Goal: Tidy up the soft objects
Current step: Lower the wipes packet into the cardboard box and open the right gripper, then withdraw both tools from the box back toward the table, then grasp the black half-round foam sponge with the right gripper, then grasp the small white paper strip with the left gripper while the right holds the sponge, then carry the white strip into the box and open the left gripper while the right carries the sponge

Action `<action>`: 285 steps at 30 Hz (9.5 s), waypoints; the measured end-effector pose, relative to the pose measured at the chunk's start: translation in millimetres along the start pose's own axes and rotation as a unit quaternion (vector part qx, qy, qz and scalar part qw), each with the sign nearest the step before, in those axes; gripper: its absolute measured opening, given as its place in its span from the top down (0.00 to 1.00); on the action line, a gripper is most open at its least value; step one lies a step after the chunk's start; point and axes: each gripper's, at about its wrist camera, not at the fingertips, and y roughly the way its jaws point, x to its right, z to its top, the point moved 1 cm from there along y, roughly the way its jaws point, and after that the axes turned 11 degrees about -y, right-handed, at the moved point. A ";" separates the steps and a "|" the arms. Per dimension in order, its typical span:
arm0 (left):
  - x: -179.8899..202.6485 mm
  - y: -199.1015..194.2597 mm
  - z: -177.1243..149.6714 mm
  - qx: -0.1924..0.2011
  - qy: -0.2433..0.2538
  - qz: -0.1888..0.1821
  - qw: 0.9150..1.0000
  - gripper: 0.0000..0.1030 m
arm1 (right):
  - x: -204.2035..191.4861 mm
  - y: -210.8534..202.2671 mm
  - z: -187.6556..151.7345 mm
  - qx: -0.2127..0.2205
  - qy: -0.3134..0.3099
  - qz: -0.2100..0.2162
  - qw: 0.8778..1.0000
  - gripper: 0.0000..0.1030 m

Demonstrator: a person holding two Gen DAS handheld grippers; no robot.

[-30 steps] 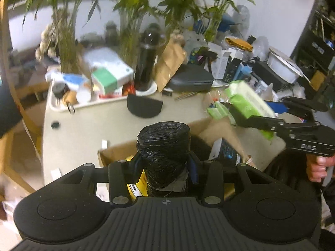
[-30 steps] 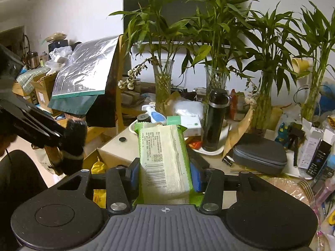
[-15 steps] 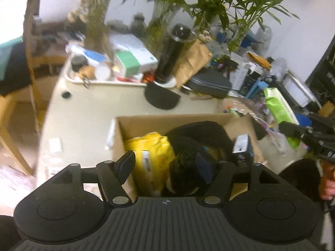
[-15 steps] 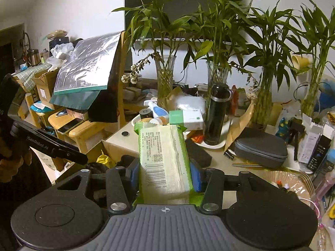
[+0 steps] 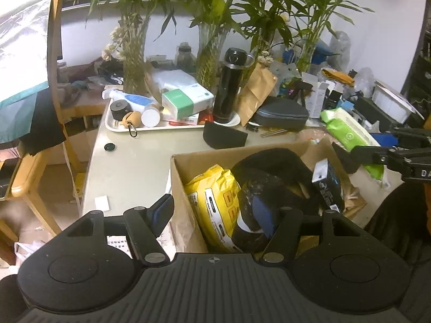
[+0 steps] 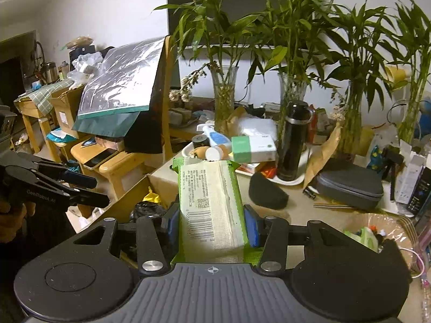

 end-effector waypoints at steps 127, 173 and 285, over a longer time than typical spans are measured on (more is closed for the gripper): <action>-54.1 157.3 94.9 0.009 0.054 0.015 0.998 0.38 | 159.0 166.2 -6.1 -0.018 0.056 -0.047 0.997 0.00; -49.8 196.4 100.5 -0.095 0.003 0.029 0.995 0.38 | 154.2 354.2 -33.9 -0.118 -0.064 0.039 0.990 0.05; 0.8 51.4 100.1 0.041 -0.001 -0.008 0.999 0.97 | 93.7 72.1 7.7 0.042 0.062 -0.081 0.994 0.36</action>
